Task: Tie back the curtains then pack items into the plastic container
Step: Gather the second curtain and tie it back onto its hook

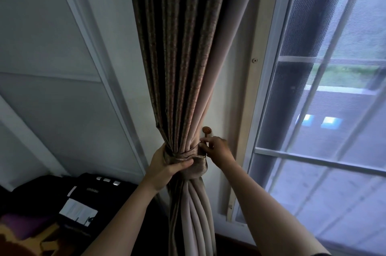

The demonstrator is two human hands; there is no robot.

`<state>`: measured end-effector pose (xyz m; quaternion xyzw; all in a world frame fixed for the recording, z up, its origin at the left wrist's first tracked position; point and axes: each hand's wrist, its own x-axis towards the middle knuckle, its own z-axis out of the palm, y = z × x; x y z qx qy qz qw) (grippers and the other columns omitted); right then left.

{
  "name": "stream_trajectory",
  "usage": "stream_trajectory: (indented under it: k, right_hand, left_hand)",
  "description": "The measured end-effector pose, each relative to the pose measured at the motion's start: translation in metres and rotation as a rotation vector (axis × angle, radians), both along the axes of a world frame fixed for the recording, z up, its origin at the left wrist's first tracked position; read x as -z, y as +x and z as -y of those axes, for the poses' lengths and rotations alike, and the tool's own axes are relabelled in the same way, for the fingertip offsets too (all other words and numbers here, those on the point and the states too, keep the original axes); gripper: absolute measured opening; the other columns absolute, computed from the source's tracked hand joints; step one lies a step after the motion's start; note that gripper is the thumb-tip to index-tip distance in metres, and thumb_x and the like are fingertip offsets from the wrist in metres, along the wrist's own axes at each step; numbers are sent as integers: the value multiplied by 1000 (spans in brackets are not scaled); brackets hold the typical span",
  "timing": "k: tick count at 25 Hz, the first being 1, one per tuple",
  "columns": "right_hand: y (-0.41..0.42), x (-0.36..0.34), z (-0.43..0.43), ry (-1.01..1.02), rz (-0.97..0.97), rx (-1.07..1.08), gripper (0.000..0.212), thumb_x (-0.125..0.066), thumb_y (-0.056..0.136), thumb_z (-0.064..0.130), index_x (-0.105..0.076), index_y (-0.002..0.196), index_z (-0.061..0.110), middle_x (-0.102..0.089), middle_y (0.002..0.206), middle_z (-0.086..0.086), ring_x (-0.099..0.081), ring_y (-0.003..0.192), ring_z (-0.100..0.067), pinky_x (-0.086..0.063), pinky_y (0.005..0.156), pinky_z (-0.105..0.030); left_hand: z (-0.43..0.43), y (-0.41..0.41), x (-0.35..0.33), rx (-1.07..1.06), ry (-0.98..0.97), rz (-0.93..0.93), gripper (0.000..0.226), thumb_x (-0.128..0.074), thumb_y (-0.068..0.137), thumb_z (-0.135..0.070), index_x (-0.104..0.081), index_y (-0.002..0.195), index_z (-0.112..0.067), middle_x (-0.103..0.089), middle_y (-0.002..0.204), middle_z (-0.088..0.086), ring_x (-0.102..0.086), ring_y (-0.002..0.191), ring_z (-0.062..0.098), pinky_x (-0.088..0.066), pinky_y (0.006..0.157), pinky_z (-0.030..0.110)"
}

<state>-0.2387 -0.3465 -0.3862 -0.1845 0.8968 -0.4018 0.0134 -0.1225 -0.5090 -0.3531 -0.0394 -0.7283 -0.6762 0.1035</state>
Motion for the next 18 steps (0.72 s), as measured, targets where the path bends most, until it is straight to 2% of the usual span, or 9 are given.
stream_trajectory:
  k: [2, 4, 6, 10, 13, 16, 18]
  right_hand:
    - [-1, 6, -1, -50, 58, 21, 28, -57, 92, 31, -67, 114, 18, -57, 65, 1, -59, 67, -17, -51, 73, -33]
    - [0, 9, -3, -75, 118, 55, 30, -56, 92, 36, -65, 118, 24, -64, 69, -3, -62, 58, -16, -49, 65, -25]
    - [0, 12, -1, -87, 150, 70, 32, -55, 92, 37, -62, 121, 27, -69, 74, -7, -63, 57, -17, -49, 61, -23]
    - [-3, 25, 7, -79, 151, 105, 36, -53, 92, 42, -60, 123, 27, -70, 78, -8, -67, 71, -24, -54, 77, -36]
    - [-2, 32, 6, -44, 144, 100, 35, -50, 92, 47, -57, 125, 38, -71, 89, -7, -67, 81, -27, -52, 77, -34]
    - [1, 26, 2, 85, 134, 129, 33, -43, 94, 49, -51, 126, 48, -67, 106, -4, -61, 98, -28, -44, 72, -31]
    - [5, 25, -3, 156, 134, 58, 40, -38, 98, 42, -36, 138, 46, -66, 104, -6, -62, 94, -27, -48, 73, -34]
  left_hand:
    - [3, -1, -2, 1, 11, 4, 62, -82, 53, -22, -65, 110, -8, -73, 105, 1, -67, 103, 14, -50, 84, 18]
    - [11, -4, -7, -25, 53, 14, 58, -82, 49, -22, -67, 105, -15, -74, 100, -5, -68, 98, 9, -49, 81, 14]
    - [21, -10, -13, -33, 69, 28, 55, -81, 48, -23, -68, 102, -20, -74, 99, -6, -67, 97, 8, -49, 81, 14]
    - [18, -19, -16, 9, 22, 57, 60, -81, 50, -23, -67, 107, -10, -74, 101, -2, -67, 100, 13, -49, 85, 19]
    - [9, -21, -14, 0, 6, 64, 68, -82, 51, -20, -63, 113, -2, -73, 105, 2, -67, 102, 16, -49, 87, 21]
    - [9, -19, -13, -12, 26, 69, 68, -81, 54, -10, -59, 117, 5, -72, 105, 3, -67, 100, 16, -49, 85, 19]
    - [9, -15, -13, -19, 36, 79, 67, -80, 55, -6, -58, 117, 6, -73, 102, 1, -67, 98, 14, -49, 83, 18]
